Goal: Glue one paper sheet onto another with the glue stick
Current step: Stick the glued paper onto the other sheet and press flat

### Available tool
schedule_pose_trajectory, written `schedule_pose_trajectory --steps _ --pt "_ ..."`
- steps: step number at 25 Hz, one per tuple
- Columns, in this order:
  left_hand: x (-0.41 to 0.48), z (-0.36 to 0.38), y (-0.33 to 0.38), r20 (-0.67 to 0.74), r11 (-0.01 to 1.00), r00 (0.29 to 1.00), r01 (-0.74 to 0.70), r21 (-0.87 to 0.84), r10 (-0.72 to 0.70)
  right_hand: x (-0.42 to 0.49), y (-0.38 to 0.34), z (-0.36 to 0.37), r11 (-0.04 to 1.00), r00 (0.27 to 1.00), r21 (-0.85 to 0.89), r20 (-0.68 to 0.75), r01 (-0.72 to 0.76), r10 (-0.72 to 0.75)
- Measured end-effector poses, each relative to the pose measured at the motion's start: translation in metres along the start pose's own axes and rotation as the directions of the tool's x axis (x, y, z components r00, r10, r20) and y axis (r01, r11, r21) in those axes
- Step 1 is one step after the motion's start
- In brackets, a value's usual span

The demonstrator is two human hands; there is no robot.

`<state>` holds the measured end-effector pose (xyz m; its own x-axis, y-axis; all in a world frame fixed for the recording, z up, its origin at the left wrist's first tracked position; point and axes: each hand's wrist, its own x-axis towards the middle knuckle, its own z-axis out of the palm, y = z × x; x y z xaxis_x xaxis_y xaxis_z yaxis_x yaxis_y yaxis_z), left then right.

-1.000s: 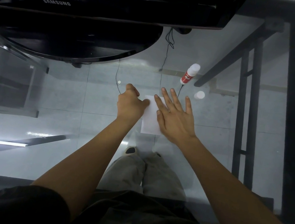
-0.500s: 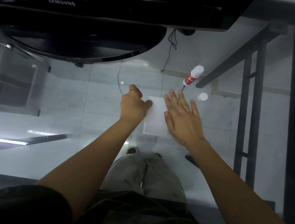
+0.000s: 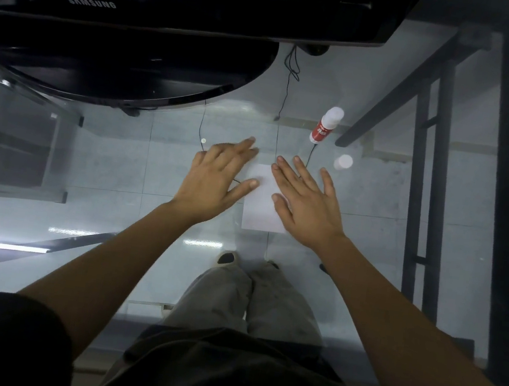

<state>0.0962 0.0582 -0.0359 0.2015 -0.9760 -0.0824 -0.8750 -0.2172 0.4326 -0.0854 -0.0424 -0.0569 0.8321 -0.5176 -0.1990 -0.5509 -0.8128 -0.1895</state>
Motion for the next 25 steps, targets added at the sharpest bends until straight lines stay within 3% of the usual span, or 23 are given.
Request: schedule_pose_trajectory --steps 3,7,10,16,20,22,24,25 --pt "0.004 0.004 -0.017 0.267 0.93 0.949 -0.245 0.276 0.171 0.0 0.0 0.001 1.0 1.0 0.021 -0.019 0.004 -0.004" --pt "0.008 0.002 -0.029 0.377 0.825 0.892 -0.4 0.399 0.25 -0.001 -0.001 0.002 1.0 0.999 0.011 -0.05 0.007 -0.006" --pt "-0.002 -0.001 -0.031 0.4 0.755 0.839 -0.522 0.396 0.369 -0.002 -0.001 0.001 1.0 0.997 0.001 -0.071 0.013 -0.013" --pt "-0.029 0.001 -0.028 0.422 0.734 0.793 -0.587 0.34 0.439 -0.001 -0.001 0.002 1.0 0.999 -0.004 -0.033 0.001 -0.001" --pt "-0.039 -0.005 -0.029 0.426 0.678 0.7 -0.697 0.235 0.573 -0.001 -0.001 0.001 1.0 1.0 -0.013 -0.014 -0.003 0.003" --pt "-0.039 -0.005 -0.022 0.321 0.823 0.808 -0.553 0.128 0.494 -0.001 0.0 0.002 1.0 1.0 -0.013 -0.013 -0.01 0.01" --pt "-0.038 0.001 -0.003 0.19 0.972 0.955 -0.233 0.01 0.227 -0.001 0.0 0.003 1.0 1.0 -0.023 -0.012 -0.012 0.012" --pt "-0.036 0.007 0.008 0.163 0.995 0.982 -0.1 0.0 0.099 -0.001 0.0 0.003 0.999 1.0 -0.032 -0.01 -0.013 0.012"
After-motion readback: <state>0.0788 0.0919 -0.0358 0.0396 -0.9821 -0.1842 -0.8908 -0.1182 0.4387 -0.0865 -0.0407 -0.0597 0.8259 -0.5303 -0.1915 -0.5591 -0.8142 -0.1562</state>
